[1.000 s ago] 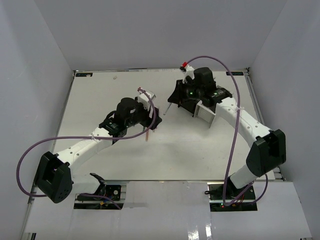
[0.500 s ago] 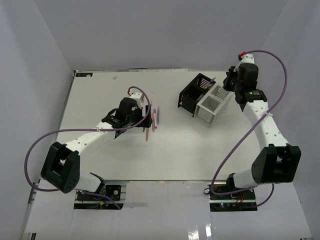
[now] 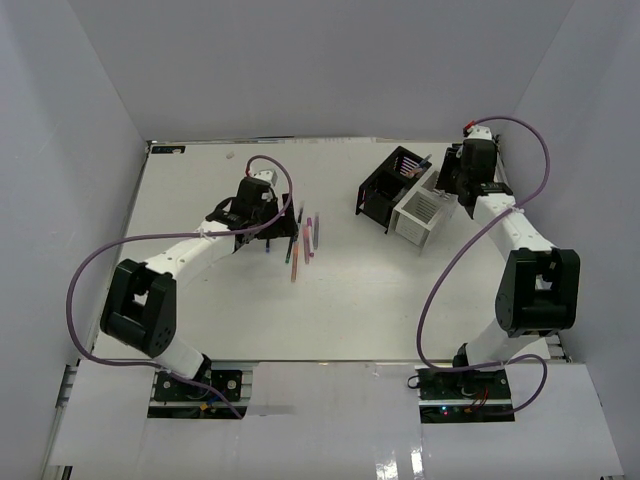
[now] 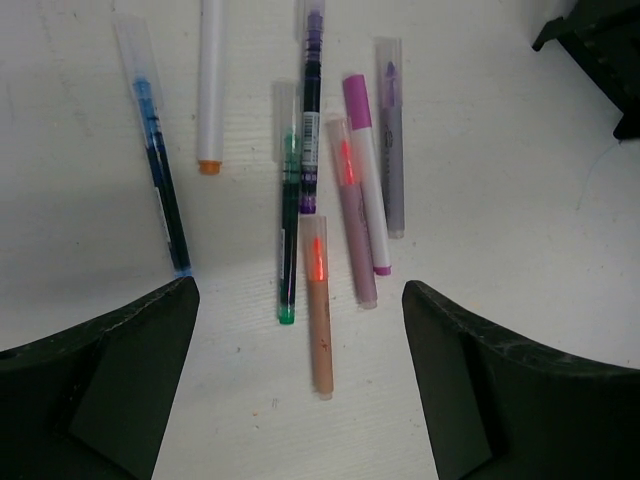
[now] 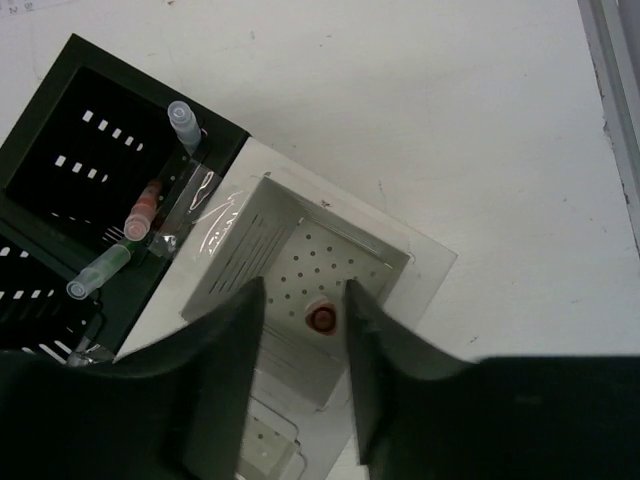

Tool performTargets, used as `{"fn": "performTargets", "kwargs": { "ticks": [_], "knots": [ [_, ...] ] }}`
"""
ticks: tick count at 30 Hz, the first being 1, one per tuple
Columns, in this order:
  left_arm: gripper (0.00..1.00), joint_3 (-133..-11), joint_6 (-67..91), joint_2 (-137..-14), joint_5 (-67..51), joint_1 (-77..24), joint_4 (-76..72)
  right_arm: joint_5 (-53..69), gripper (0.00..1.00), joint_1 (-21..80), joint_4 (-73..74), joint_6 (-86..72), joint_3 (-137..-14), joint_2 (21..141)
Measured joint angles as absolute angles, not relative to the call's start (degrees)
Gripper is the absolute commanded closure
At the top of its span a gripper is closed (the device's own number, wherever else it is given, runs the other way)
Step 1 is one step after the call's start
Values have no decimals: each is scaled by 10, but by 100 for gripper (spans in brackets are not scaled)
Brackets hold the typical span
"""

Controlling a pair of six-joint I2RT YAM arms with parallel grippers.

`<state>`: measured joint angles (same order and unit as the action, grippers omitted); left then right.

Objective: Sort the stationery into containers
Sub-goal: Place the pen in the storage box, then pick up the pen from the center of the board.

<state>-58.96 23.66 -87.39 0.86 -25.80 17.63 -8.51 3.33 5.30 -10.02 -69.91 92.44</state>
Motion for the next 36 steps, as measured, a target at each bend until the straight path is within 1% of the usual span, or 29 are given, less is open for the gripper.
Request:
{"fn": "performTargets", "kwargs": {
  "ticks": [3, 4, 5, 7, 8, 9, 11, 18, 22, 29, 36],
  "knots": [
    [9, -616, 236, -903, 8, -249, 180, -81, 34, 33, 53, -100, -696, 924],
    [9, -623, 236, -913, 8, -248, 180, -80, 31, 33, 54, -100, -696, 923],
    [10, -628, 235, -923, 9, -246, 181, -79, 25, 33, 55, -99, -696, 922],
    [12, -638, 232, -939, 9, -244, 184, -78, 19, 33, 65, -99, -696, 913],
    [12, -644, 229, -949, 9, -244, 187, -77, 12, 33, 71, -98, -696, 907],
    [13, -651, 227, -957, 10, -243, 191, -77, 11, 33, 77, -98, -696, 895],
    [15, -669, 220, -975, 14, -243, 196, -75, 9, 33, 92, -96, -696, 868],
    [22, -746, 188, -1046, 39, -239, 197, -57, 8, 33, 106, -90, -693, 741],
    [26, -778, 172, -1084, 50, -235, 204, -36, 7, 33, 103, -90, -667, 686],
    [31, -802, 154, -1129, 61, -225, 219, 25, 5, 33, 105, -101, -602, 659],
    [39, -823, 146, -1154, 62, -222, 224, 48, 5, 33, 107, -103, -571, 636]
  ]
}}
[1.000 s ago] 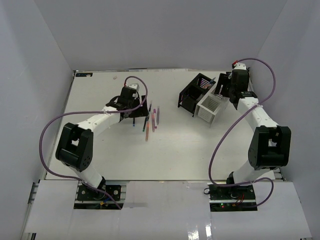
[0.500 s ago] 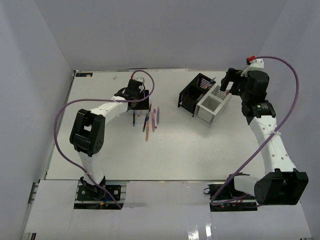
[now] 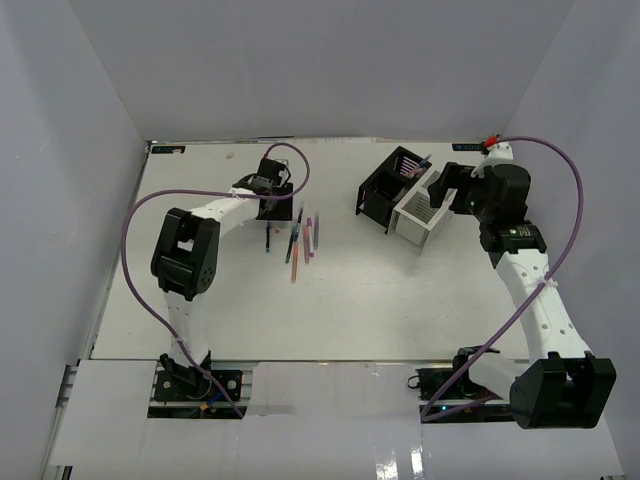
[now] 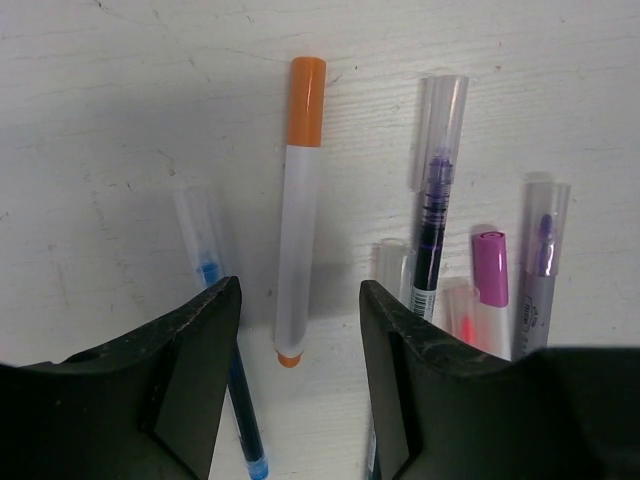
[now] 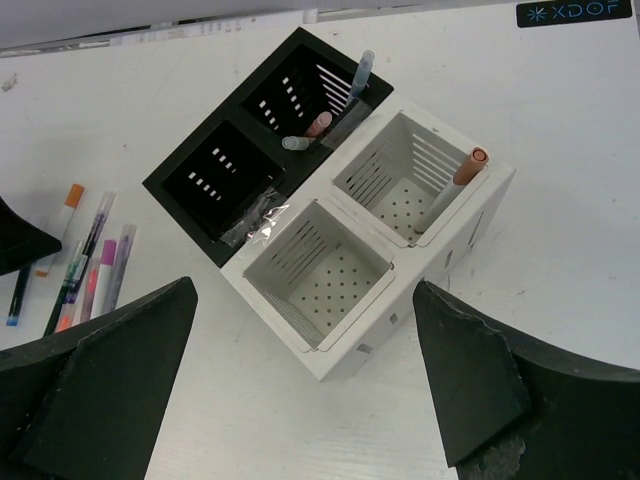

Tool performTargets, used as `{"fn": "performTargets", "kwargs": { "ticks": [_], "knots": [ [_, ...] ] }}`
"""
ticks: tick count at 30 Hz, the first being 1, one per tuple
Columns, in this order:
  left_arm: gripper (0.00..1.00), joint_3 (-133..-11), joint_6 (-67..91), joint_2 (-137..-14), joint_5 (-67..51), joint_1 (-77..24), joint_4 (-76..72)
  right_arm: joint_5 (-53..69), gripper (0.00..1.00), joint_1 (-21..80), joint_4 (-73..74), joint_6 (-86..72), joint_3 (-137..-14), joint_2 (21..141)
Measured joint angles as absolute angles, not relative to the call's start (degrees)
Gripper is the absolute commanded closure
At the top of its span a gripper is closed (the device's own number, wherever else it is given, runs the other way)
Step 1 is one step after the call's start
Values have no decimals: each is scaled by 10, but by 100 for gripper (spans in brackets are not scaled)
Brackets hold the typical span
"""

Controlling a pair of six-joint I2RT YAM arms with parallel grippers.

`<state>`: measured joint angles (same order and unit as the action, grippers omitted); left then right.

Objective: Sort the stationery into containers
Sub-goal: Pick up the pen from the center of the board.

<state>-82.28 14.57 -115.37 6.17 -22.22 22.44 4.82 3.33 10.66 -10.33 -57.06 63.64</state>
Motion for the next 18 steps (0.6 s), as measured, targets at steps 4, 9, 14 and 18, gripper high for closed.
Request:
{"fn": "performTargets", "kwargs": {
  "ticks": [4, 9, 14, 18],
  "knots": [
    [44, -823, 143, -1164, 60, -222, 227, 55, 5, 33, 105, -103, -568, 623],
    [53, -823, 142, -1171, 58, -222, 231, 63, 5, 33, 104, -104, -557, 619],
    [63, -823, 142, -1173, 53, -222, 231, 67, 4, 33, 105, -105, -551, 618],
    [78, -823, 143, -1175, 53, -222, 230, 71, 4, 33, 105, -105, -551, 616]
  ]
}}
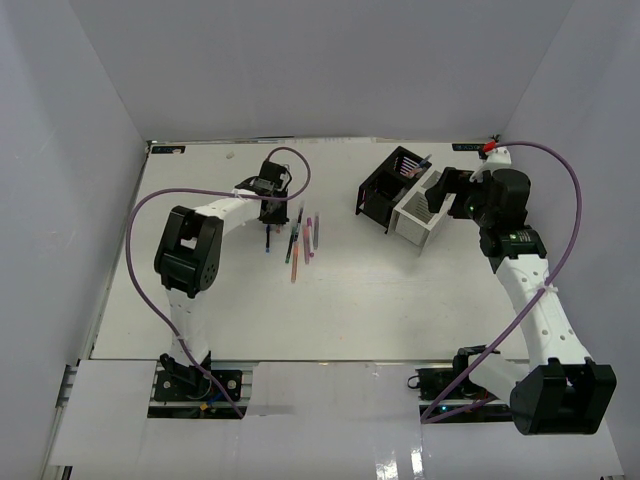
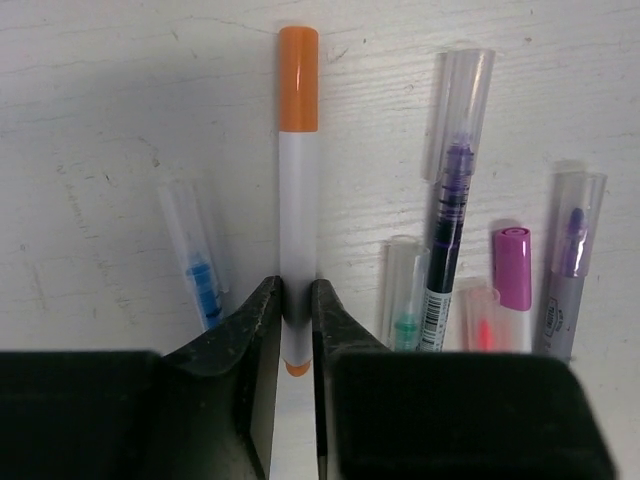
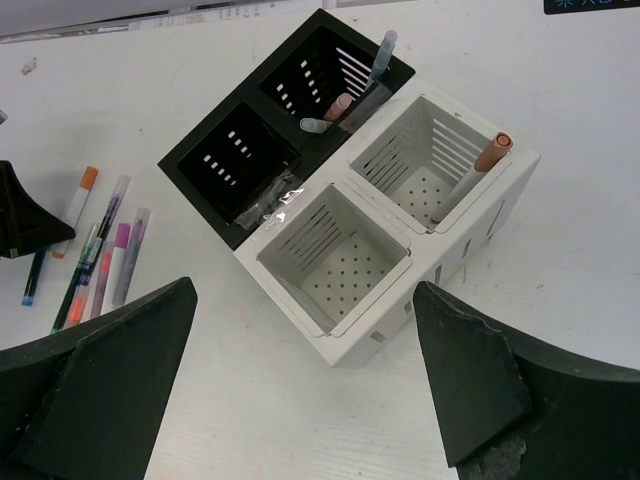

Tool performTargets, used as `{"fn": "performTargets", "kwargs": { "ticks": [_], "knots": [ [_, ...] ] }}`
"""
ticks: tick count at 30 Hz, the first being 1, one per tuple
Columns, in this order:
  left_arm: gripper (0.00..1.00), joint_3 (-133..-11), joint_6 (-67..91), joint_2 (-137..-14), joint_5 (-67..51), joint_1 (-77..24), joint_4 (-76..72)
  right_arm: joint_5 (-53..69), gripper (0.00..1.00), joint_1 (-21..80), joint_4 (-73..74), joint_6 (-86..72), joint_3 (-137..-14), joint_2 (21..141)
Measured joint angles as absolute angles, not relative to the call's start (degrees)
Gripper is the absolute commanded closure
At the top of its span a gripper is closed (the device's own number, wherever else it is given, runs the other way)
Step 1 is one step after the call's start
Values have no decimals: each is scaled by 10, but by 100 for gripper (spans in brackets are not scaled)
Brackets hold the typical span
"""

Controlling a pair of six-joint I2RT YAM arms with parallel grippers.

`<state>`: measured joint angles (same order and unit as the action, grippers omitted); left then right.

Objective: Sort the stationery into containers
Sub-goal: Pick up the pen from the center of the board, then place the pen in the storage box.

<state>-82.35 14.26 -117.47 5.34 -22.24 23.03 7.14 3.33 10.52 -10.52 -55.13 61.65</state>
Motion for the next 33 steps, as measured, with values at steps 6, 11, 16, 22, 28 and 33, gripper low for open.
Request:
{"fn": "performTargets", "kwargs": {
  "ticks": [6, 11, 16, 22, 28, 33],
  "knots": [
    [91, -823, 143, -1175, 53, -224, 229, 84, 4, 33, 105, -105, -551, 614],
    [94, -823, 137, -1172, 47, -223, 231, 114, 3, 37, 102, -105, -551, 615],
    [96, -800, 112, -1116, -3, -225, 223, 175, 2, 70, 90, -116, -566, 640],
    [96, -718, 53, -945, -102, -244, 173, 220, 3, 152, 90, -139, -628, 718],
    [95, -674, -10, -833, -179, -282, 134, 253, 5, 209, 88, -187, -712, 802],
    [94, -639, -41, -805, -202, -308, 128, 278, 8, 243, 85, -220, -766, 867]
  ]
}}
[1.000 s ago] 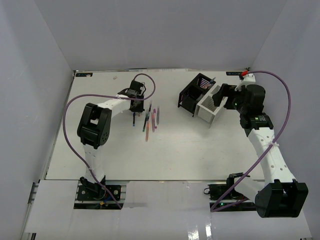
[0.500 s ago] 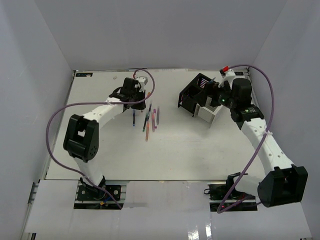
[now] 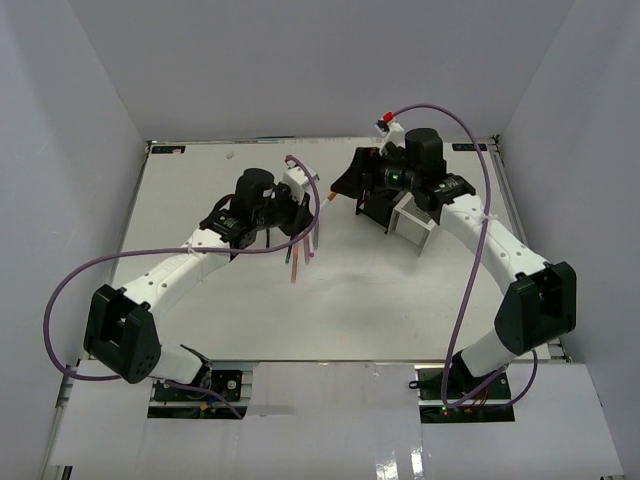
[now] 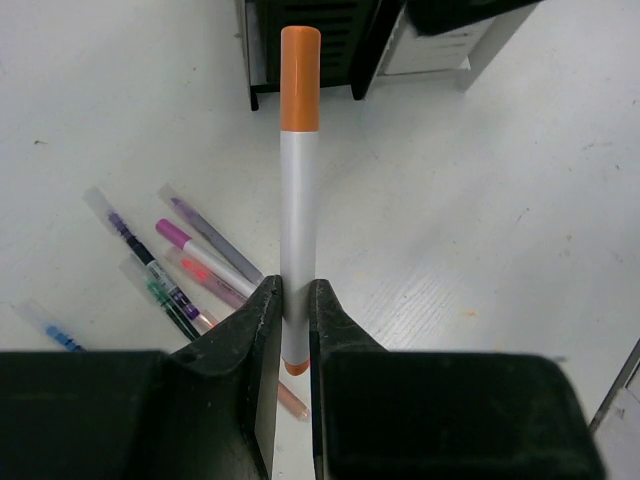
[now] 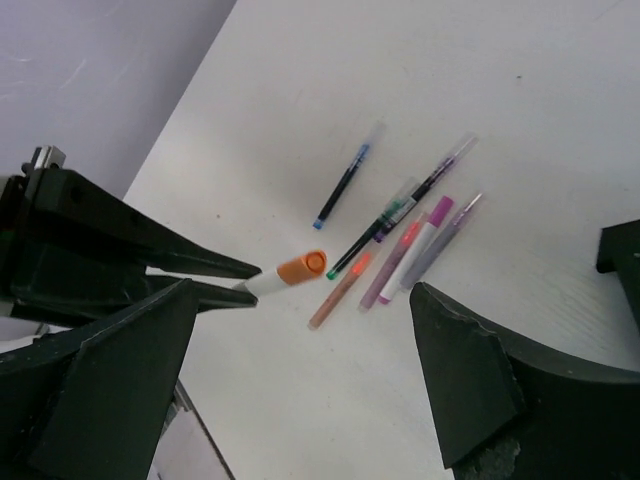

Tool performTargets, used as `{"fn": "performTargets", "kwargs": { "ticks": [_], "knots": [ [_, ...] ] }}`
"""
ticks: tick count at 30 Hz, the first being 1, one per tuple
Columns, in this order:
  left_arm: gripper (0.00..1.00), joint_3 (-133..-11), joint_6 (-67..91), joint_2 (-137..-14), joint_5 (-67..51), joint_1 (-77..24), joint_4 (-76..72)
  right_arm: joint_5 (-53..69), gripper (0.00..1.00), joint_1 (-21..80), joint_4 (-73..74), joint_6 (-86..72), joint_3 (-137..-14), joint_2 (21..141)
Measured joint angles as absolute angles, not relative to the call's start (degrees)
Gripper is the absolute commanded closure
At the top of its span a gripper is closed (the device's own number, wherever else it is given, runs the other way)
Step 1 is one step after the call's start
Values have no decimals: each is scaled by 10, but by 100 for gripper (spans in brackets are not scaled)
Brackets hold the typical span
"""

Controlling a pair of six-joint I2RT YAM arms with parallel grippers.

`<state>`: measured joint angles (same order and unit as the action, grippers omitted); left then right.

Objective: Sort the stationery into containers
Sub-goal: Place the pen in the storage box.

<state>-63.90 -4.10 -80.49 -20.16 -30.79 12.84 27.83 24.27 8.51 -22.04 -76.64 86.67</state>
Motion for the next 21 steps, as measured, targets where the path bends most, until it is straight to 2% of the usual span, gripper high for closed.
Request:
{"fn": "performTargets", "kwargs": {
  "ticks": [8, 11, 16, 17, 19, 20, 21],
  "knots": [
    [94, -626, -54, -797, -202, -326, 115, 305, 17, 273, 84, -243, -787, 911],
    [94, -626, -53, -793, -202, -328, 107, 313, 28, 277, 84, -250, -787, 912],
    [94, -626, -53, -789, -202, -329, 95, 331, 54, 278, 71, -257, -786, 912],
    [94, -626, -53, -789, -203, -329, 94, 334, 63, 278, 69, -258, -786, 912],
    [94, -626, -53, -789, -204, -331, 91, 335, 71, 278, 64, -262, -784, 912],
    [94, -626, -53, -789, -204, -332, 90, 336, 80, 277, 60, -263, -781, 912],
    [94, -625, -53, -789, -204, -333, 90, 338, 83, 277, 57, -268, -778, 912]
  ]
}}
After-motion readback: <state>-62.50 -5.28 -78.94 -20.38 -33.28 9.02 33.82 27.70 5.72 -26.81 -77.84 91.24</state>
